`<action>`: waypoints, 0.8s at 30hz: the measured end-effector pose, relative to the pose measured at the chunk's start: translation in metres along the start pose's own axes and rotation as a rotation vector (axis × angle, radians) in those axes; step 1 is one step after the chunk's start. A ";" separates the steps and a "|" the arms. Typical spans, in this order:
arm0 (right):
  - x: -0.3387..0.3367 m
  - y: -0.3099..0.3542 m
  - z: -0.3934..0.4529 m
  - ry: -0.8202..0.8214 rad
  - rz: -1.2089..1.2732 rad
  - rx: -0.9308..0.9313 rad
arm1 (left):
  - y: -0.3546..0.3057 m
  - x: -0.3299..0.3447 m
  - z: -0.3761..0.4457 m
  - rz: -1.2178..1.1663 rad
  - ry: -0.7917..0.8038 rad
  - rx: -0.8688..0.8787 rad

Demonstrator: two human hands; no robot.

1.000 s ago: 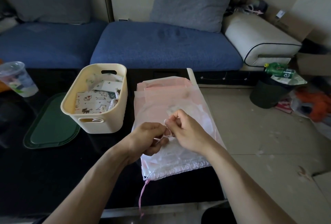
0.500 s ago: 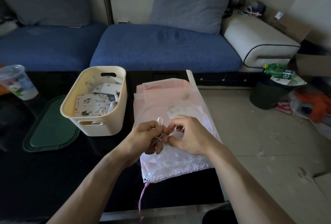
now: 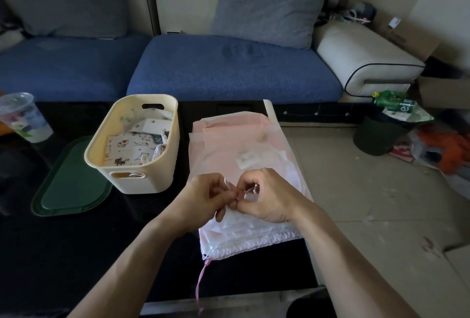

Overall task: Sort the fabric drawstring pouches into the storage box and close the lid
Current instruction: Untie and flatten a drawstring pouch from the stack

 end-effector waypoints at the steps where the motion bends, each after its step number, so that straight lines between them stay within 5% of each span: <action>1: 0.001 -0.001 0.001 -0.005 -0.007 0.004 | 0.001 -0.002 0.001 0.022 -0.031 -0.007; 14: 0.003 -0.009 0.011 -0.039 0.182 0.083 | -0.002 -0.030 -0.006 0.124 -0.385 0.012; 19: 0.002 -0.013 0.011 -0.042 0.194 0.110 | -0.006 -0.029 -0.006 0.066 -0.372 0.026; 24: -0.005 -0.011 0.010 -0.073 0.088 0.053 | 0.016 -0.018 0.004 -0.130 -0.197 -0.110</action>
Point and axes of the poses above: each hand's wrist, its own z-axis towards the middle knuckle, its own x-axis out of the palm, y = z × x, the point moved 10 cm from there along z, towards the middle knuckle, and after that the axes turned 9 degrees about z, right-handed, at the moved point
